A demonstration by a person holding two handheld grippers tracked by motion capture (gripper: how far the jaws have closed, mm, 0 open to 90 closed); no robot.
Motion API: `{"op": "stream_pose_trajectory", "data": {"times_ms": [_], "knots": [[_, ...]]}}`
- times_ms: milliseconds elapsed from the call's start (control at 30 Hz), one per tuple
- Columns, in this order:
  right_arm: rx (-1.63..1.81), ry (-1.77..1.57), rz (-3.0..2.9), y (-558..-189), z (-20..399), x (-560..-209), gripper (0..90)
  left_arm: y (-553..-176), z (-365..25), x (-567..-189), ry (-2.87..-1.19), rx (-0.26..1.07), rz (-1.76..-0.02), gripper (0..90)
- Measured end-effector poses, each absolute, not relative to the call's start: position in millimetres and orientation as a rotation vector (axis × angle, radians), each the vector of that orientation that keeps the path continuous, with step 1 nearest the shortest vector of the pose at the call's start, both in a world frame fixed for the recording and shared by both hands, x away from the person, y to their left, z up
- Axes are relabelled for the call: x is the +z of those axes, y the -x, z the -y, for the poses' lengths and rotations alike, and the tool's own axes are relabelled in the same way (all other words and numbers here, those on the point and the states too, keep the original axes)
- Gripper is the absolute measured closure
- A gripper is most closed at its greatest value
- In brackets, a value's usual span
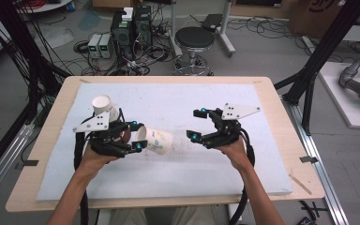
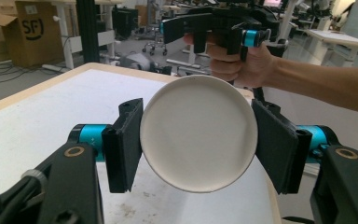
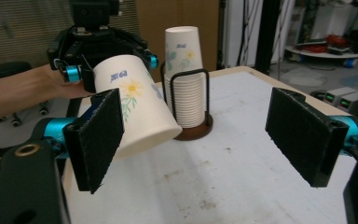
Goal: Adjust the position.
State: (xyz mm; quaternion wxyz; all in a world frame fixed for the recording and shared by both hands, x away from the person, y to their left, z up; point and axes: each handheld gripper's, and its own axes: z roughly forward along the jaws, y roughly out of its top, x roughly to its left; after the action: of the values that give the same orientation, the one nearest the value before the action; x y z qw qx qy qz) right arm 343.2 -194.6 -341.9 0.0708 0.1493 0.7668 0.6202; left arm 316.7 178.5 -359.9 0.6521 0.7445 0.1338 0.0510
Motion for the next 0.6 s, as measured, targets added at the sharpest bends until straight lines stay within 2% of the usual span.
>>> {"op": "stream_pose_trajectory", "data": {"times_ms": [600], "knots": [[1.931,-0.258,-2.414,-348,166,-336,19.4,-322,-159,-365,-1.683,0.039,-0.248,37.2]]}}
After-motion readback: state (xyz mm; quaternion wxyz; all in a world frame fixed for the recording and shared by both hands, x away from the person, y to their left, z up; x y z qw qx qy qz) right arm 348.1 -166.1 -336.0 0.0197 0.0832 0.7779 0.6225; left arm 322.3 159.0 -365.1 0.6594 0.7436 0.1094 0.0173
